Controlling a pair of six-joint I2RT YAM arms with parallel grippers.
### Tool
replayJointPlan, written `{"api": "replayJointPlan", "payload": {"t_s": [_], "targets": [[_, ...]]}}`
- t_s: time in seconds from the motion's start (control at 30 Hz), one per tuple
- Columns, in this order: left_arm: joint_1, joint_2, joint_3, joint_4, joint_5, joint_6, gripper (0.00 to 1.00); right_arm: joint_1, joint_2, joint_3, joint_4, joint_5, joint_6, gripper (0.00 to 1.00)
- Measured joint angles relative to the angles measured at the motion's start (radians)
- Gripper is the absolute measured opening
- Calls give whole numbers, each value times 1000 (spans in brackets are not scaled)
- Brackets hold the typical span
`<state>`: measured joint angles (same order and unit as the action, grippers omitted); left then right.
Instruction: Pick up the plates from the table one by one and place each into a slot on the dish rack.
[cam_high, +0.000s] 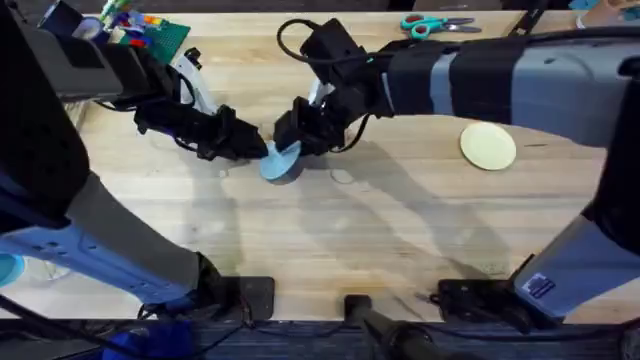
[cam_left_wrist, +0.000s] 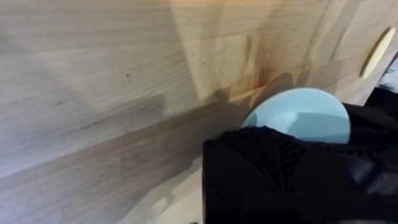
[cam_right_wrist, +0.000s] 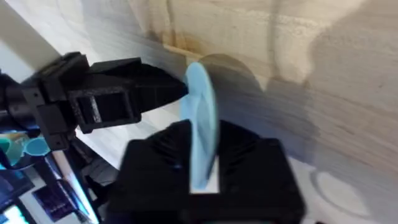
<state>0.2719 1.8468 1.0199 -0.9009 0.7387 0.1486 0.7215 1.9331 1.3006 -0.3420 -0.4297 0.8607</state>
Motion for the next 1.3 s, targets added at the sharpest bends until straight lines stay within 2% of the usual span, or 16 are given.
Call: {"api": "replayJointPlan", "payload": {"t_s": [0.07, 0.13, 0.73, 0.97, 1.1, 1.3], "targets": [[2, 0, 1, -1, 1, 0, 41, -1, 0, 0, 2, -3, 2, 73], [4, 0, 1, -1, 3, 0, 41, -4, 0, 4, 8, -9, 7, 39], [3, 0, 13, -2, 10, 4, 41, -5, 0, 4, 10, -18, 2, 29], [-1, -6, 112, -87, 9, 62, 41, -13, 0, 4, 1, -95, -56, 29], [-1, -68, 171, -132, 9, 83, 41, -20, 0, 4, -3, -112, -113, 29], [-1, -248, 239, -182, 9, 95, 40, -27, -42, 4, -69, -82, -214, 29]]}}
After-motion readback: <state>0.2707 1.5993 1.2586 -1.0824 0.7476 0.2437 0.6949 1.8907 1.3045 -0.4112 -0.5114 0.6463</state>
